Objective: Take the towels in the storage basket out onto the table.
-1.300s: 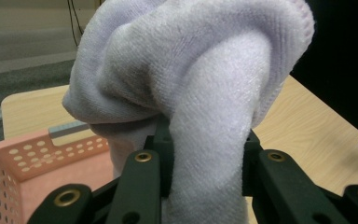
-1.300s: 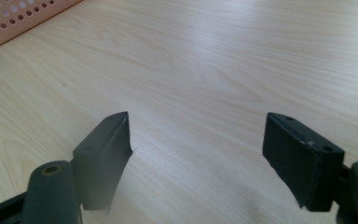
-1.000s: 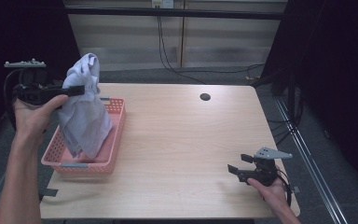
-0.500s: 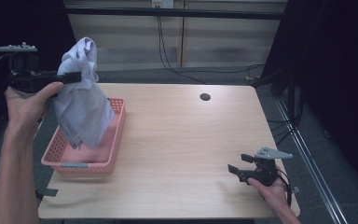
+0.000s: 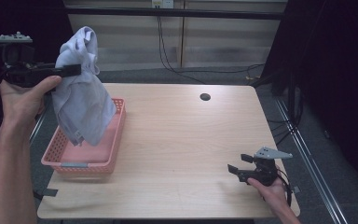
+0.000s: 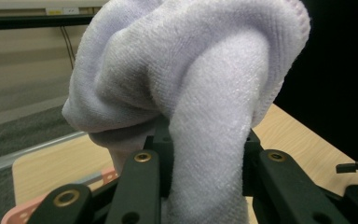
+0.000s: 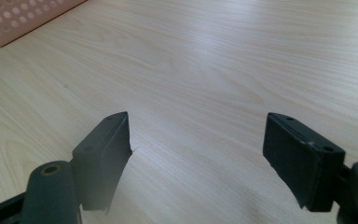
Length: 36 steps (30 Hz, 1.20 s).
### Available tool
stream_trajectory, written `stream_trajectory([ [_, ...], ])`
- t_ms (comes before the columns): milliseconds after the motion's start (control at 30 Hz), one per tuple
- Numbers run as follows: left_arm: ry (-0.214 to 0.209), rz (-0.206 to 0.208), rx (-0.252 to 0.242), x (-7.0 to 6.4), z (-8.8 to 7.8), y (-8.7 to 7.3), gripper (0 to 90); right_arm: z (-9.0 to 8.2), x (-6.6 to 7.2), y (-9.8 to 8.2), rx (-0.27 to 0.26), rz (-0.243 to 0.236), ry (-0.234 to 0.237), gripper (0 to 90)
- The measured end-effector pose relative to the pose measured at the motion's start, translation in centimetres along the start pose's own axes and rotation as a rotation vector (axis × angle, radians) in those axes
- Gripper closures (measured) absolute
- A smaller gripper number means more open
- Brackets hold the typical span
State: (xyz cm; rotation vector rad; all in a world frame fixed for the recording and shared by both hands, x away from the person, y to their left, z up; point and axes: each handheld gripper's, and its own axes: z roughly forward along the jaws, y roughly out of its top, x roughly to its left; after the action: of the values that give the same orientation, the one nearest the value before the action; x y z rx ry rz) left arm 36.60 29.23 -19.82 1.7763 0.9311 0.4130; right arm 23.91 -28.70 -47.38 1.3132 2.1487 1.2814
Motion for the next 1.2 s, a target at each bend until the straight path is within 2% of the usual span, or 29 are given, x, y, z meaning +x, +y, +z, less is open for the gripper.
stream_trajectory([
  [167,-0.014,0.013,-0.003,-0.7,0.6,1.2,70.1,0.0,0.0,0.0,0.001,0.0,-0.001,23.0],
  [333,-0.032,0.017,-0.026,-1.8,1.0,2.6,70.1,-0.1,0.0,0.0,-0.002,0.004,-0.002,23.0],
  [500,-0.085,0.038,-0.015,-3.7,3.1,3.0,70.0,-0.1,0.0,0.0,-0.002,0.001,0.0,23.0],
  [633,-0.108,0.037,-0.009,-4.4,4.4,3.2,70.0,-0.1,0.0,0.0,-0.003,0.004,-0.001,23.0],
  [733,-0.131,0.058,0.005,-5.4,5.6,3.5,70.0,-0.1,0.0,0.0,-0.002,0.003,0.002,23.0],
  [767,-0.151,0.06,-0.002,-6.0,6.2,3.5,70.0,-0.1,0.0,0.0,-0.002,0.003,0.002,23.0],
  [800,-0.151,0.06,-0.002,-6.0,6.2,3.5,70.0,-0.1,0.0,0.0,-0.002,0.003,0.002,23.0],
  [833,-0.168,0.068,0.003,-6.6,6.9,3.4,70.0,-0.1,-0.1,0.0,-0.005,0.003,0.002,23.0],
  [867,-0.168,0.068,0.003,-6.6,6.9,3.4,70.0,-0.1,-0.1,0.0,-0.005,0.003,0.002,23.0],
  [1000,-0.199,0.065,0.02,-7.5,8.5,2.6,69.9,-0.2,-0.1,-0.1,-0.004,0.001,0.003,23.0],
  [1200,-0.268,0.08,0.064,-10.0,11.5,0.5,69.7,-0.2,-0.1,0.0,-0.002,0.004,0.002,23.0],
])
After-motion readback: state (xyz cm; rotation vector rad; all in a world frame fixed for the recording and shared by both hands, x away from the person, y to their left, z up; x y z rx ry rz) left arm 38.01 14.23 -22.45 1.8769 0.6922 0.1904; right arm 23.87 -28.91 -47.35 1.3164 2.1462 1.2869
